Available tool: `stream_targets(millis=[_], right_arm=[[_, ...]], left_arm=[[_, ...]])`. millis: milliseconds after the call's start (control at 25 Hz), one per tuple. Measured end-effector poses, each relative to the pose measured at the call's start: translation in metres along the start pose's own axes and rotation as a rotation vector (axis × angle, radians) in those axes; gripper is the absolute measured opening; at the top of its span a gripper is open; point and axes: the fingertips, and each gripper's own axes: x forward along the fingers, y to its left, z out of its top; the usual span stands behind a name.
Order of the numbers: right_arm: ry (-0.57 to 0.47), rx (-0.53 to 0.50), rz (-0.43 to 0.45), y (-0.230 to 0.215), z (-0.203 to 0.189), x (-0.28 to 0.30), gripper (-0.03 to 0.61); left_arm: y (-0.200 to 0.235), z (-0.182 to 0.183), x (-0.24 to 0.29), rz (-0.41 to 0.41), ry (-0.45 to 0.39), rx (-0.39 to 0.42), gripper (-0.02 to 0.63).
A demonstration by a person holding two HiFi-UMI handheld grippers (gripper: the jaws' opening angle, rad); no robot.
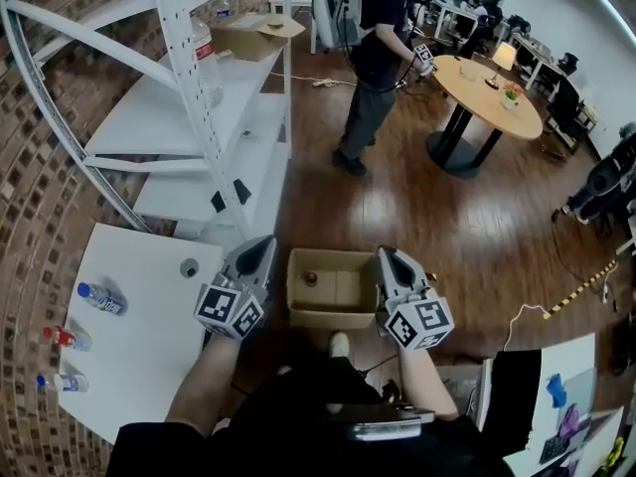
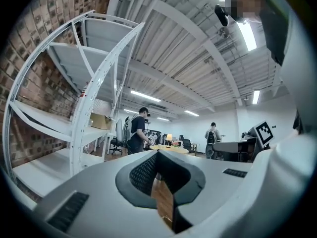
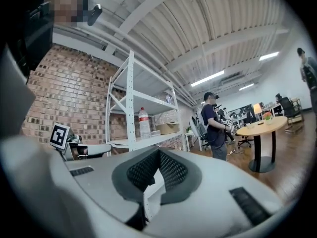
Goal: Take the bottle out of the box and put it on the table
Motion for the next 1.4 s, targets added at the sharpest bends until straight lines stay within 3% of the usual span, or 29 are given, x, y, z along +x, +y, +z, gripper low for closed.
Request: stream_targets(millis=[280, 600, 880, 1120, 1400], right_arm=[[0.002, -0.004, -0.003, -0.039, 0.009, 0.02, 0.005], [0.081, 0.003, 0.032, -0.063, -0.024, 0.063, 0.005], [0.196, 0.073, 0.025, -0.075, -0.088, 0.08, 0.005], [0.303, 0.102, 0.03, -0.086, -0.148, 0.095, 0.005], [0.448, 0.127, 0.042, -0.094, -0.241, 0.113, 0.005]], left_arm=[[-0.003, -0.008, 0.036, -0.01, 0.023, -0.002, 0.003], [0.023, -0.047, 0.061, 0.039, 0.096, -0.01, 0.005], [0.039, -0.111, 0.065, 0.07, 0.221, -0.059, 0.004], [0.06, -0.161, 0.072, 0.133, 0.265, -0.089, 0.004], [0.082, -0.25, 0.073, 0.169, 0.389, -0.136, 0.005]])
